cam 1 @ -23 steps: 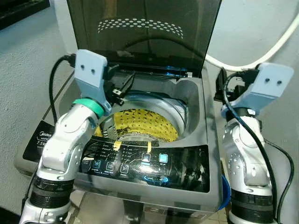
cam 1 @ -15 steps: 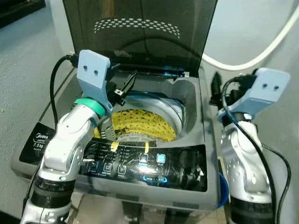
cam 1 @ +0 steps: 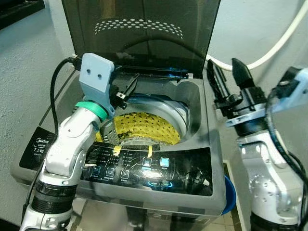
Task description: Clothes washing
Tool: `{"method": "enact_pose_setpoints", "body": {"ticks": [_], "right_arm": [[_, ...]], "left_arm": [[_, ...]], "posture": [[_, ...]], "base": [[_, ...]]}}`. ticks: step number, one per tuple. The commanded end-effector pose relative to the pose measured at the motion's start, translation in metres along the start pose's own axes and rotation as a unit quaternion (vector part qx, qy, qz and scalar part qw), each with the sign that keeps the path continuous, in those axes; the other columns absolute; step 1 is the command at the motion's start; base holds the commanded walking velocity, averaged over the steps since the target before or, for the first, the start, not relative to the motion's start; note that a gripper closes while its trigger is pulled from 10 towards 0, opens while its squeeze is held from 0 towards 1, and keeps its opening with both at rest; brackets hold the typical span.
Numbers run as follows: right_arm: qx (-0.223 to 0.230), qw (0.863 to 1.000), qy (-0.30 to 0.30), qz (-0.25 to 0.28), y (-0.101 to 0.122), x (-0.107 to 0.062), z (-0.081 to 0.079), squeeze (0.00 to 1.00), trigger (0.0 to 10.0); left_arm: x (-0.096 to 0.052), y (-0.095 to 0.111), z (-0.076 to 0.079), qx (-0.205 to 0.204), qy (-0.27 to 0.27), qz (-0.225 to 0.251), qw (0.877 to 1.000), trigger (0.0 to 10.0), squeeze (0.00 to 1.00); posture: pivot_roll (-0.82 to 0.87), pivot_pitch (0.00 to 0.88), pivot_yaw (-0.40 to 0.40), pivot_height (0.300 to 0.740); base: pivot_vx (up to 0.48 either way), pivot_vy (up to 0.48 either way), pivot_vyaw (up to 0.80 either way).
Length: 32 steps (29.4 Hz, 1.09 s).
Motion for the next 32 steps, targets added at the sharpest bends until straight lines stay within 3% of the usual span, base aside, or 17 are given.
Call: {"method": "enact_pose_setpoints", "body": {"ticks": [1,5,13,15,16,18,19,21,22,24,25,26,28,32], "right_arm": [[0.003,1.000,0.020,0.007,0.006,-0.003,-0.001,0.00,10.0],[-0.002,1.000,0.019,0.005,0.006,-0.005,0.003,0.00,10.0],[0.010,1.000,0.020,0.012,0.006,-0.002,0.001,0.00,10.0],[0.018,0.999,0.023,0.019,0.008,-0.001,-0.001,0.00,10.0],[0.025,0.999,0.025,0.024,0.010,0.000,0.000,0.00,10.0],[0.032,0.999,0.027,0.028,0.012,0.000,0.001,0.00,10.0],[0.032,0.999,0.027,0.028,0.012,0.000,0.001,0.00,10.0],[0.034,0.999,0.031,0.027,0.011,0.001,0.000,0.00,10.0],[0.034,0.999,0.031,0.027,0.011,0.001,0.000,0.00,10.0],[0.041,0.998,0.034,0.028,0.010,0.002,-0.003,0.00,10.0],[0.044,0.998,0.036,0.028,0.009,0.003,-0.005,0.00,10.0],[0.045,0.998,0.038,0.027,0.008,0.003,-0.007,0.00,10.0],[0.045,0.998,0.040,0.025,0.007,0.001,-0.009,0.00,10.0],[0.049,0.998,0.029,0.026,0.007,0.000,-0.008,0.00,10.0]], "left_arm": [[0.003,0.022,-0.009,0.054,-0.001,0.042,0.998,10.0,0.00],[0.007,0.043,-0.020,0.081,0.000,0.069,0.994,10.0,0.00],[0.020,0.066,-0.037,0.071,0.009,0.102,0.992,10.0,0.00],[0.026,0.065,-0.024,0.067,-0.021,0.103,0.992,10.0,0.00],[0.029,0.068,-0.011,0.082,-0.048,0.117,0.989,10.0,0.00],[0.031,0.078,0.013,0.136,-0.084,0.154,0.975,10.0,0.00],[0.031,0.078,0.013,0.136,-0.084,0.154,0.975,10.0,0.00],[0.031,0.088,0.040,0.170,-0.127,0.195,0.958,10.0,0.00],[0.031,0.088,0.040,0.170,-0.127,0.195,0.958,10.0,0.00],[0.025,0.094,0.070,0.149,-0.201,0.216,0.944,10.0,0.00],[0.022,0.095,0.078,0.135,-0.224,0.220,0.940,10.0,0.00],[0.019,0.096,0.082,0.120,-0.242,0.218,0.938,10.0,0.00],[0.017,0.097,0.079,0.124,-0.229,0.220,0.940,10.0,0.00],[0.019,0.087,0.066,0.167,-0.174,0.216,0.946,10.0,0.00]], "posture": [[0.02,0.046,0.110,0.740],[0.03,0.049,0.113,0.740],[0.05,0.052,0.125,0.740],[0.05,0.062,0.126,0.740],[0.06,0.061,0.120,0.740],[0.06,0.061,0.120,0.740],[0.06,0.061,0.120,0.740],[0.06,0.055,0.122,0.740],[0.06,0.055,0.122,0.740],[0.06,0.064,0.122,0.740],[0.06,0.064,0.123,0.740],[0.06,0.062,0.130,0.740],[0.06,0.060,0.141,0.740],[0.07,0.065,0.145,0.740]], "base": [[0.000,0.000,0.00],[0.000,0.000,0.00],[0.000,0.000,0.00],[0.000,0.000,0.00],[0.000,0.000,0.00],[0.000,0.000,0.00],[0.000,0.000,0.00],[0.000,0.000,0.00],[0.000,0.000,0.00],[0.000,0.000,0.00],[0.000,0.000,0.00],[0.000,0.000,0.00],[0.000,0.000,0.00],[0.000,0.000,0.00]]}}
Point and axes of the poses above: a point about 5 cm out from each wrist's last joint towards the gripper, its own x axis pointing out of the wrist towards the gripper, its own y axis along the axis of the wrist's last joint, z = x × y, the point moved 2 cm from there along x, pointing out of the wrist towards the gripper, and after that the axes turned 2 degrees about -x, right-handed, at the moved point
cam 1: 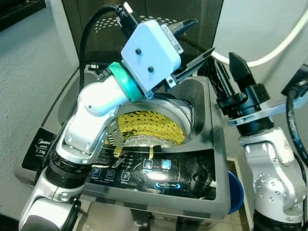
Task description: Clothes washing
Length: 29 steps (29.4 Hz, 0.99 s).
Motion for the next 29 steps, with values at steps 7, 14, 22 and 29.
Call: {"method": "enact_pose_setpoints", "body": {"ticks": [7,14,22,29], "right_arm": [[-0.017,1.000,0.005,-0.006,-0.004,-0.001,-0.003,0.00,10.0],[-0.116,0.991,-0.018,-0.066,-0.022,-0.006,0.016,0.00,10.0],[-0.121,0.984,-0.115,-0.069,-0.041,0.012,0.036,0.00,10.0],[-0.103,0.987,-0.101,-0.071,-0.048,0.018,0.026,0.00,10.0]], "left_arm": [[-0.026,-0.023,-0.025,0.017,0.087,-0.062,0.994,10.0,0.00],[-0.071,-0.061,-0.057,-0.111,0.263,-0.152,0.946,10.0,0.00],[-0.093,-0.080,-0.054,-0.142,0.342,-0.178,0.912,10.0,0.00],[-0.095,-0.082,-0.057,-0.145,0.357,-0.183,0.904,10.0,0.00]], "posture": [[0.07,0.056,0.154,0.740],[0.05,0.041,0.093,0.740],[0.05,0.018,-0.002,0.740],[0.05,0.012,-0.006,0.740]], "base": [[0.000,0.000,0.00],[0.000,0.000,0.00],[0.000,0.000,0.00],[0.000,0.000,0.00]]}}
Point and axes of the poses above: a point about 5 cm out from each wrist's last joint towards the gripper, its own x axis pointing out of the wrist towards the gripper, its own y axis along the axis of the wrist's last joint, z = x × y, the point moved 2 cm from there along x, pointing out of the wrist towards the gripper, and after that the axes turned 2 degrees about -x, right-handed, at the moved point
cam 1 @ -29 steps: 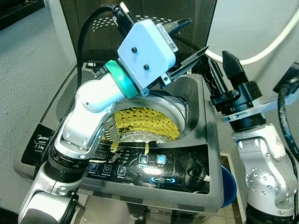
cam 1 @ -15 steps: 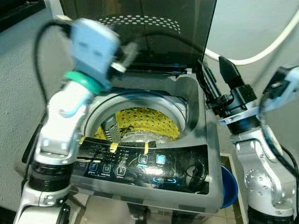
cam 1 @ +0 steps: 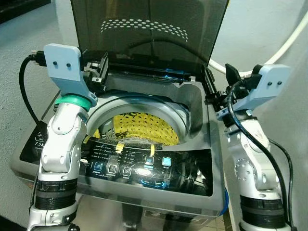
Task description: Clothes washing
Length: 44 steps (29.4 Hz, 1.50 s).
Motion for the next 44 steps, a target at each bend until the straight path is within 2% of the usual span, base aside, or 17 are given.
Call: {"method": "enact_pose_setpoints", "body": {"ticks": [1,14,31,44], "right_arm": [[0.000,1.000,0.007,-0.001,-0.002,0.001,-0.005,0.00,10.0],[0.002,1.000,0.008,0.006,-0.003,-0.001,-0.010,0.00,10.0],[-0.032,0.999,0.025,0.000,-0.005,-0.002,-0.013,0.00,10.0],[-0.048,0.997,0.054,-0.006,-0.010,-0.004,-0.020,0.00,10.0]], "left_arm": [[0.001,-0.001,0.000,-0.007,0.004,-0.005,1.000,10.0,0.00],[0.003,-0.005,0.004,-0.012,0.001,-0.011,1.000,10.0,0.00],[0.006,-0.007,0.008,-0.014,-0.003,-0.013,1.000,10.0,0.00],[0.006,-0.009,0.010,-0.013,-0.007,-0.018,1.000,10.0,0.00]], "posture": [[0.04,0.013,-0.006,0.740],[0.02,0.016,0.015,0.740],[0.01,0.015,0.020,0.740],[0.02,0.015,0.019,0.740]], "base": [[0.000,0.000,0.00],[-0.325,0.000,0.00],[-0.356,0.000,0.00],[0.000,0.000,0.10]]}}
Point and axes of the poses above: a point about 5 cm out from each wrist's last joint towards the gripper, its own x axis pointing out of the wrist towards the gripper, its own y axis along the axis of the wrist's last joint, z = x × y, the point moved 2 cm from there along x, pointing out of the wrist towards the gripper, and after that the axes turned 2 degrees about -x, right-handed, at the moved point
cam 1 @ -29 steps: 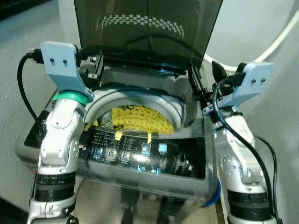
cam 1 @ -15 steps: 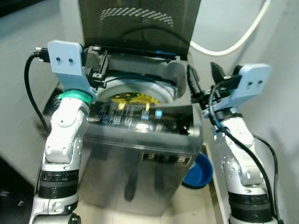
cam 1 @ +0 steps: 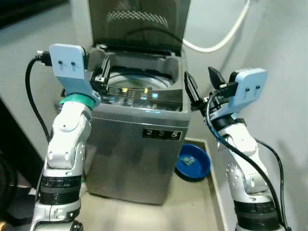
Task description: Clothes washing
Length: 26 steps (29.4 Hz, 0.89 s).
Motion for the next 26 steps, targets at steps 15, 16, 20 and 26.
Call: {"method": "enact_pose_setpoints", "body": {"ticks": [15,16,20,26], "right_arm": [[-0.012,1.000,0.021,-0.008,-0.005,-0.004,-0.001,0.00,10.0],[-0.010,1.000,0.021,-0.010,-0.006,-0.005,0.000,0.00,10.0],[-0.007,1.000,0.021,-0.010,-0.007,-0.006,0.001,0.00,10.0],[-0.003,1.000,0.020,-0.009,-0.007,-0.007,0.002,0.00,10.0]], "left_arm": [[-0.005,-0.014,0.014,0.008,-0.033,-0.025,0.999,10.0,0.00],[-0.006,-0.016,0.017,0.014,-0.041,-0.027,0.999,10.0,0.00],[-0.008,-0.018,0.020,0.017,-0.048,-0.031,0.998,10.0,0.00],[-0.009,-0.020,0.024,0.019,-0.054,-0.032,0.998,10.0,0.00]], "posture": [[0.01,0.006,0.022,0.740],[0.01,0.005,0.022,0.740],[0.01,0.005,0.022,0.740],[0.00,0.005,0.027,0.740]], "base": [[0.000,0.000,0.79],[0.000,0.000,0.77],[0.000,0.000,0.77],[0.000,0.000,0.76]]}}
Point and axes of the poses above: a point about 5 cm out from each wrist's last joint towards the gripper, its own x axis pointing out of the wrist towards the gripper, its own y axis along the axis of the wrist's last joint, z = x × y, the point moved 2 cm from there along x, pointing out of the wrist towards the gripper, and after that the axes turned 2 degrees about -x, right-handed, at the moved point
